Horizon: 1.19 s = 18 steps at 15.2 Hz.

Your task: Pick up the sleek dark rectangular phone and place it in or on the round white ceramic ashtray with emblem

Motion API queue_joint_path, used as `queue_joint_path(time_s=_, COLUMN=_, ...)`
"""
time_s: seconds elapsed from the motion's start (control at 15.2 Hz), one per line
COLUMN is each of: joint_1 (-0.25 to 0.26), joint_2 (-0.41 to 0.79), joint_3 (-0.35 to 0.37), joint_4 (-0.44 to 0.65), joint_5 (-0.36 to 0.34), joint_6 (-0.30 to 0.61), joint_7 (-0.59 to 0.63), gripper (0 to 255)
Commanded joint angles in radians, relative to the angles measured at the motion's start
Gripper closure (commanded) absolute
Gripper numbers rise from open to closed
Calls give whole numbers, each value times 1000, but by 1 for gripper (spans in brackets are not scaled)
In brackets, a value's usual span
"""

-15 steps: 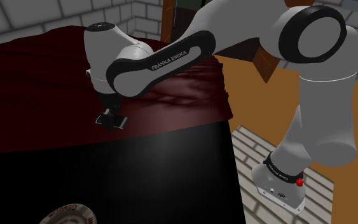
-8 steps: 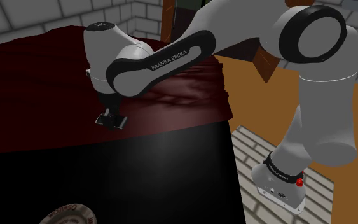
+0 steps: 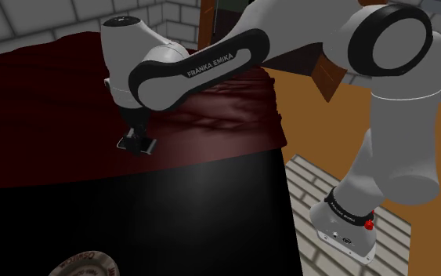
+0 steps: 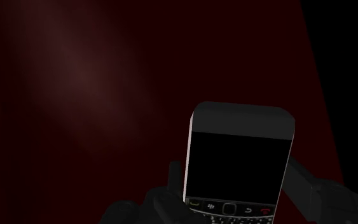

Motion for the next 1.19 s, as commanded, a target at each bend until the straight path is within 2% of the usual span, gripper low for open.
queue_joint_path(time_s=0.0, joint_1=-1, joint_2=-13, joint_3=3, joint_4=10, joint_5=5, joint_6=-23, joint_7=-4, gripper=255)
queue_joint_path(time_s=0.92, joint_1=-2, joint_2=-65, joint_3=15, joint_4=116, joint_5=30, joint_6=-177, joint_7=-27, gripper=255)
queue_joint_path(time_s=1.12, joint_1=39, joint_2=-82, joint_3=32, joint_4=90, joint_5=26, joint_6=-174, joint_7=34, gripper=255)
